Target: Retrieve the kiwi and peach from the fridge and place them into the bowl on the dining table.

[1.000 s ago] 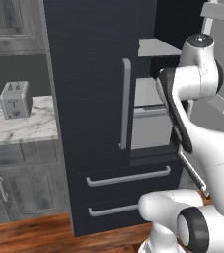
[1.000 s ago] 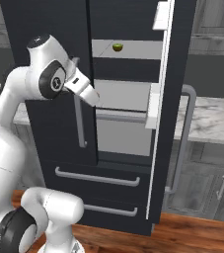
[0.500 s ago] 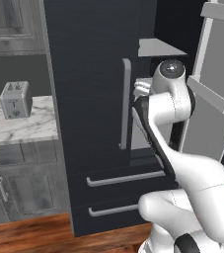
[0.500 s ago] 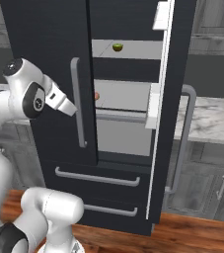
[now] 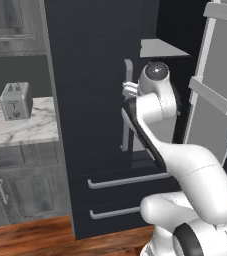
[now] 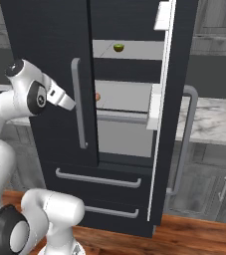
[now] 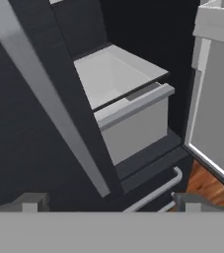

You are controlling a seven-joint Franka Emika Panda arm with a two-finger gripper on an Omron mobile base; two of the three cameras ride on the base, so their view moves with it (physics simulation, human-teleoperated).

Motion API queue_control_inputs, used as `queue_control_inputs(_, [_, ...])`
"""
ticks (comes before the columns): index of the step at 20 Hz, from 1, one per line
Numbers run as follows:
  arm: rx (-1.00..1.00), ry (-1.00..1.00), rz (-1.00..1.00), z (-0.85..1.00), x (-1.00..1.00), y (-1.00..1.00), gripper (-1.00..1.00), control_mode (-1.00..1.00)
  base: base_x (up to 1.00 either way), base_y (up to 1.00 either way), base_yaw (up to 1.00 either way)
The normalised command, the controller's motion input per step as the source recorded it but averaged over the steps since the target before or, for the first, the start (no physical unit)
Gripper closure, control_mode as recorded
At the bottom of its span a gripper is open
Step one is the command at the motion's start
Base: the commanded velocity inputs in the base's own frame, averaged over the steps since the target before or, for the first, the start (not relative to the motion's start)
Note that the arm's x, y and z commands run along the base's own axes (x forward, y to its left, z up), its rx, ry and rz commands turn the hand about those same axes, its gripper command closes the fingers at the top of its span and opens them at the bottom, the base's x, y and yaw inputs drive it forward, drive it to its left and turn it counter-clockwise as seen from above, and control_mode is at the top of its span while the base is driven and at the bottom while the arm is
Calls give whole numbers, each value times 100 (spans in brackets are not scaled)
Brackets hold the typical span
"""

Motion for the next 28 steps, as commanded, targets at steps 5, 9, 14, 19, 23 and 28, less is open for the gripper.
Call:
queue_control_inputs(5, [0, 0, 10, -18, 66, 0, -100, -100, 0, 0, 0])
queue_control_inputs(9, [0, 0, 14, -25, 66, 0, -100, -100, 0, 0, 0])
queue_control_inputs(14, [0, -1, 13, -27, 68, 0, -100, -100, 0, 0, 0])
queue_control_inputs(19, [0, 0, 4, -20, 70, 5, -100, -100, 0, 0, 0])
queue_control_inputs(23, [0, 0, 0, -15, 76, 24, -100, -100, 0, 0, 0])
queue_control_inputs(28, [0, 0, 0, -10, 73, 19, -100, -100, 0, 0, 0])
